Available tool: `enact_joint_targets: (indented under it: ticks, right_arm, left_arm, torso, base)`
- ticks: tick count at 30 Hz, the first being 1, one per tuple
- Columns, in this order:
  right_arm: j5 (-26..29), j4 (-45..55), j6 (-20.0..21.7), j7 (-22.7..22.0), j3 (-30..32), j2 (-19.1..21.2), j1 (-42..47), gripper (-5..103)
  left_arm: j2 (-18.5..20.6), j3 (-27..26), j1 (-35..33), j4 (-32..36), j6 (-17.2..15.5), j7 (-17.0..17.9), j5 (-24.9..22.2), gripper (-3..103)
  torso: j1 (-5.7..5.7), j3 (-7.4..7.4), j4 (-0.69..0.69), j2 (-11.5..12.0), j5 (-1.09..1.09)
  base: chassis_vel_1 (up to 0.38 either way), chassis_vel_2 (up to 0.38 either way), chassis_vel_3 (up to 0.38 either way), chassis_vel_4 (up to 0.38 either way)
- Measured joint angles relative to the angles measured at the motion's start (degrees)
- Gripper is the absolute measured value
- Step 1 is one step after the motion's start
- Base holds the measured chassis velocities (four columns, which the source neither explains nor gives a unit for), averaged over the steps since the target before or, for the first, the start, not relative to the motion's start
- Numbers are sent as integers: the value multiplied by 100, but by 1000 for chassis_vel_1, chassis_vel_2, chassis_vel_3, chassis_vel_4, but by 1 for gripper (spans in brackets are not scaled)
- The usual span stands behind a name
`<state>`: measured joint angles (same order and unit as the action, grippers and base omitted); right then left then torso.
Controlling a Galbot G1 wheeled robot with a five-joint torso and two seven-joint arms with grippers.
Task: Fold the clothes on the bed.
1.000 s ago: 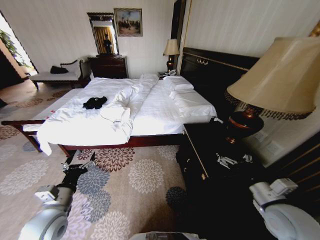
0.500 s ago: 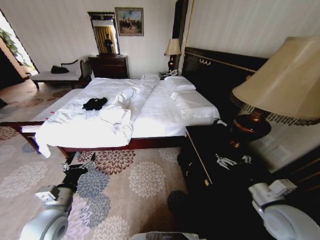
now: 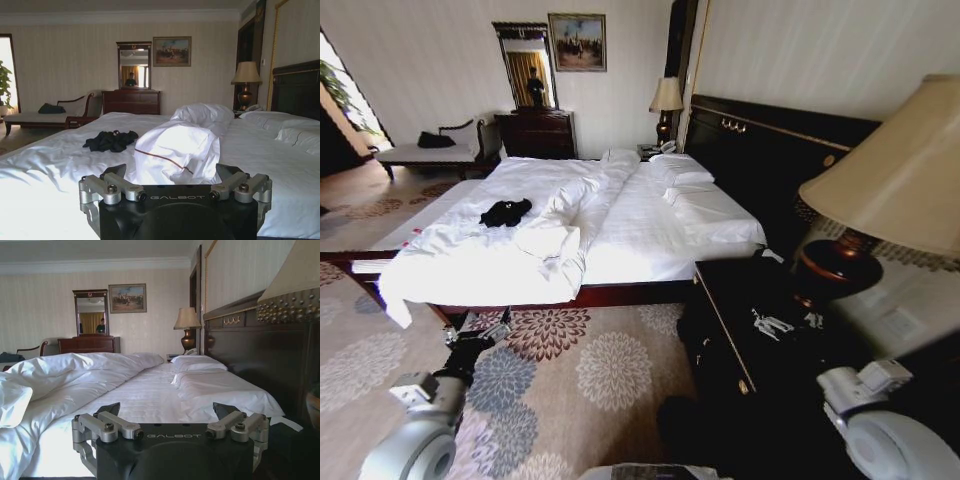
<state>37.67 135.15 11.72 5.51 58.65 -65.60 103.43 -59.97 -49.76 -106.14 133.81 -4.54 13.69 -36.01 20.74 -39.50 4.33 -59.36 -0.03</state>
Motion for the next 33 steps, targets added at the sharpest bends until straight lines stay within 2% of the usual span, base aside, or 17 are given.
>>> enact_joint_targets:
  ticks: [33]
  right_arm:
    - [-110,32,37,-109,-61,-96,47,100]
  left_arm:
    - [-7,2,-17,45,16,-1,4,100]
  torso:
    - [-2,1,0,-1,-1]
  base:
    - [-150,144,145,-151]
